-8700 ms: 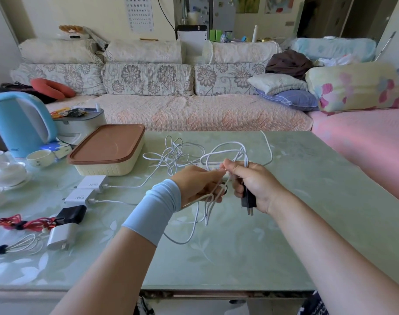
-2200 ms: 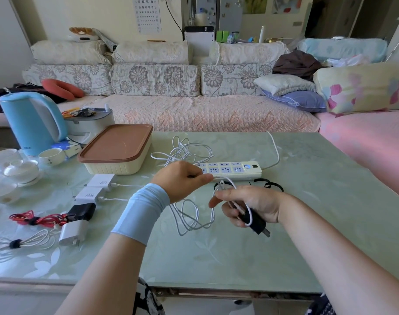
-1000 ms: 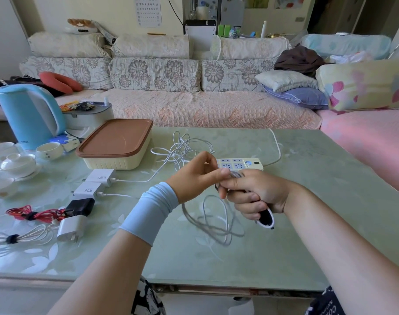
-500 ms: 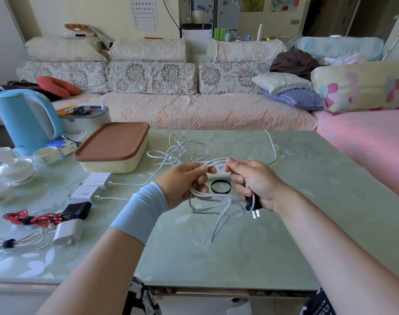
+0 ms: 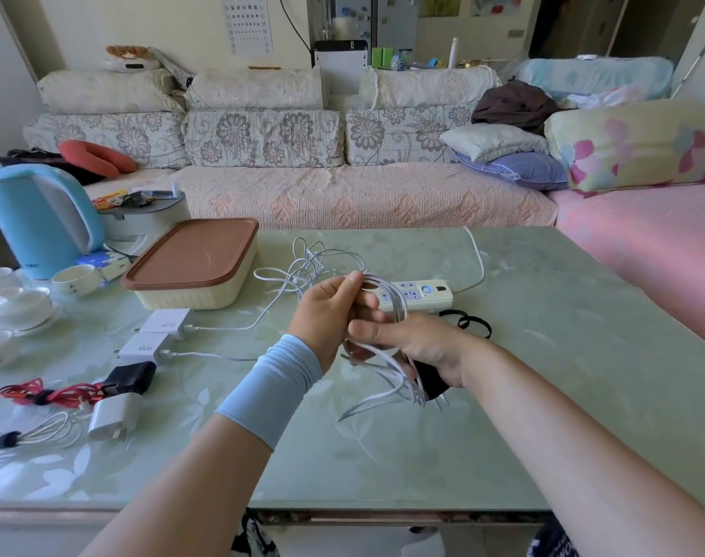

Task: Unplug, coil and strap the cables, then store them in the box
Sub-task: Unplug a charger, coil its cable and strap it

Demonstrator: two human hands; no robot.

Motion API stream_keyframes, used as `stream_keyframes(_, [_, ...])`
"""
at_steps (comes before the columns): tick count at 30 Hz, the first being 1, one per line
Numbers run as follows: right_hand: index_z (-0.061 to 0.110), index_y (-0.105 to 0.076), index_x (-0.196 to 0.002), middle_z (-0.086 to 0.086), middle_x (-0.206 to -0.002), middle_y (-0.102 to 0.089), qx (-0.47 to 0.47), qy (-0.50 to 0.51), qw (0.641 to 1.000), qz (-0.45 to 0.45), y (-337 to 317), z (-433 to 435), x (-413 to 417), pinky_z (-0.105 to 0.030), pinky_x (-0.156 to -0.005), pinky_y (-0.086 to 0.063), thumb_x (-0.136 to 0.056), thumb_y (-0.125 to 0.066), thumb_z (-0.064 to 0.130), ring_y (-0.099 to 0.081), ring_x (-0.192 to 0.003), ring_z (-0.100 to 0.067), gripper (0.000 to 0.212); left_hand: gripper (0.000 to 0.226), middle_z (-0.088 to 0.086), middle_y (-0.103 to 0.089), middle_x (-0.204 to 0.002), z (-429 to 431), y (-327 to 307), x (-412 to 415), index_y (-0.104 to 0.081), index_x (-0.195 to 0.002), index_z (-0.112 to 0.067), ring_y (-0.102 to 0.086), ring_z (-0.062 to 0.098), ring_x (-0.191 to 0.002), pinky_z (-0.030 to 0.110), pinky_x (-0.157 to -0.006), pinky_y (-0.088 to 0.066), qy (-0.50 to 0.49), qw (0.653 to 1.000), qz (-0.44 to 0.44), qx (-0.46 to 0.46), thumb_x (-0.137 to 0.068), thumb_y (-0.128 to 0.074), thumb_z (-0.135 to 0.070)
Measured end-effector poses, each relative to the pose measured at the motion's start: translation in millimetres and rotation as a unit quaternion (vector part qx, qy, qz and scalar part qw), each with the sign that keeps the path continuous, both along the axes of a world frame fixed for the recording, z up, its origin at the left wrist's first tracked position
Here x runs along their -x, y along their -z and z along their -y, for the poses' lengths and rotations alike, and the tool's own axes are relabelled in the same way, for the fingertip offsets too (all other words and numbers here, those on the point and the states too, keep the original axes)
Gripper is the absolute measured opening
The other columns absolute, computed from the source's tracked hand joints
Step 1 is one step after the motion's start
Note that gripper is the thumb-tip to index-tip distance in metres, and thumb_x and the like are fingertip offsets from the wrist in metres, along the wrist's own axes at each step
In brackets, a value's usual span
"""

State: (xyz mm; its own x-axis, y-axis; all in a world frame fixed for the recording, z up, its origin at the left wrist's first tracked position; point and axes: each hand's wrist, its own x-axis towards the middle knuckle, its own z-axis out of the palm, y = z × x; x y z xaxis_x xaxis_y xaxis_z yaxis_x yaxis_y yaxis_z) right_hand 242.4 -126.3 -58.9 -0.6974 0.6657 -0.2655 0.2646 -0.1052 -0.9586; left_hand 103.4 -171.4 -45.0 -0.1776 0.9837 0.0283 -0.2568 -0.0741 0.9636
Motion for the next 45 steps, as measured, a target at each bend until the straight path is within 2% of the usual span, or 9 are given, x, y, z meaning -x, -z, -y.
stream_keyframes(2, [0.012,-0.074,-0.100,-0.014,-0.108,-0.073,0.000,-0.009,1.000,0.014,1,-1,0,-0.048,-0.097,-0.052,-0.053,-0.091,0.058,-0.069,-0.101,-0.035,0.069,0.029,0.004,-0.062,-0.063,0,-3,0,-0.057,-0.081,-0.006,-0.061,0.017,-0.049,0.027,-0.042,-0.050,-0.005,1.000,-0.012,-0.002,-0.102,-0.045,-0.022])
stream_keyframes(5, [0.016,-0.067,-0.088,-0.007,-0.079,-0.062,-0.100,-0.035,0.991,0.079,-8,3,-5,-0.029,-0.056,-0.041,-0.059,-0.088,0.052,-0.054,-0.057,-0.021,0.052,0.027,0.001,-0.057,-0.059,1,-5,4,-0.058,-0.078,-0.008,-0.048,0.013,-0.040,0.026,-0.046,-0.048,-0.010,0.999,-0.041,-0.005,-0.101,-0.049,-0.019])
stream_keyframes(13, [0.011,-0.065,-0.076,0.000,-0.038,-0.046,-0.061,-0.041,0.994,0.079,-13,4,-12,-0.026,-0.047,-0.029,-0.091,-0.068,0.026,-0.033,-0.034,-0.014,0.022,0.013,0.005,-0.065,-0.076,-2,-4,21,-0.053,-0.107,-0.007,-0.056,0.014,-0.058,0.028,-0.067,-0.054,0.009,0.999,0.032,0.032,-0.098,-0.053,-0.017])
stream_keyframes(20, [0.009,-0.063,-0.090,-0.003,-0.070,-0.059,0.024,0.137,0.981,-0.134,-9,-11,-17,-0.021,-0.039,-0.034,-0.092,-0.064,0.018,-0.035,-0.032,-0.008,0.010,0.057,-0.011,-0.064,-0.118,2,2,44,-0.056,-0.120,-0.033,-0.056,0.013,-0.113,0.045,-0.098,-0.039,0.113,0.982,-0.110,0.107,-0.076,-0.058,-0.069])
stream_keyframes(24, [0.014,-0.067,-0.094,0.005,-0.069,-0.057,0.072,0.182,0.958,-0.209,-17,-15,-24,-0.018,-0.040,-0.033,-0.094,-0.060,0.018,-0.032,-0.032,-0.006,0.008,0.115,-0.008,-0.043,-0.145,13,15,63,-0.024,-0.144,-0.047,-0.050,0.015,-0.129,0.043,-0.102,-0.046,0.261,0.937,-0.205,0.108,-0.049,-0.088,-0.040])
stream_keyframes(31, [0.020,-0.070,-0.076,0.001,-0.057,-0.053,0.041,0.103,0.982,-0.151,-12,-2,-10,-0.021,-0.041,-0.032,-0.090,-0.065,0.023,-0.033,-0.032,-0.011,0.015,0.041,0.020,-0.065,-0.108,-4,6,18,-0.053,-0.122,-0.007,-0.069,0.034,-0.086,0.045,-0.075,-0.059,0.118,0.989,0.042,0.079,-0.089,-0.039,0.012])
stream_keyframes(35, [0.018,-0.065,-0.081,-0.004,-0.060,-0.045,0.054,0.043,0.996,-0.059,-15,7,-5,-0.024,-0.044,-0.032,-0.069,-0.079,0.058,-0.031,-0.037,-0.013,0.044,0.020,0.016,-0.065,-0.083,-5,5,8,-0.060,-0.101,-0.004,-0.062,0.026,-0.068,0.029,-0.059,-0.058,0.003,0.992,-0.103,0.074,-0.093,-0.045,0.006])
stream_keyframes(39, [0.028,-0.065,-0.069,-0.001,-0.065,-0.046,0.042,-0.016,0.999,-0.010,-20,14,-6,-0.023,-0.045,-0.031,-0.044,-0.080,0.077,-0.032,-0.046,-0.013,0.057,0.019,0.021,-0.068,-0.086,-5,10,12,-0.059,-0.104,0.008,-0.065,0.027,-0.074,0.037,-0.074,-0.058,-0.023,0.978,-0.198,0.069,-0.090,-0.046,0.004])
stream_keyframes(45, [0.038,-0.073,-0.096,0.007,-0.084,-0.074,-0.102,-0.057,0.993,0.022,-23,22,2,-0.024,-0.074,-0.050,-0.077,-0.082,0.032,-0.068,-0.077,-0.011,0.021,0.013,0.001,-0.071,-0.073,3,4,9,-0.056,-0.086,-0.007,-0.066,0.017,-0.067,0.025,-0.063,-0.052,0.020,0.983,-0.169,0.071,-0.085,-0.046,0.002])
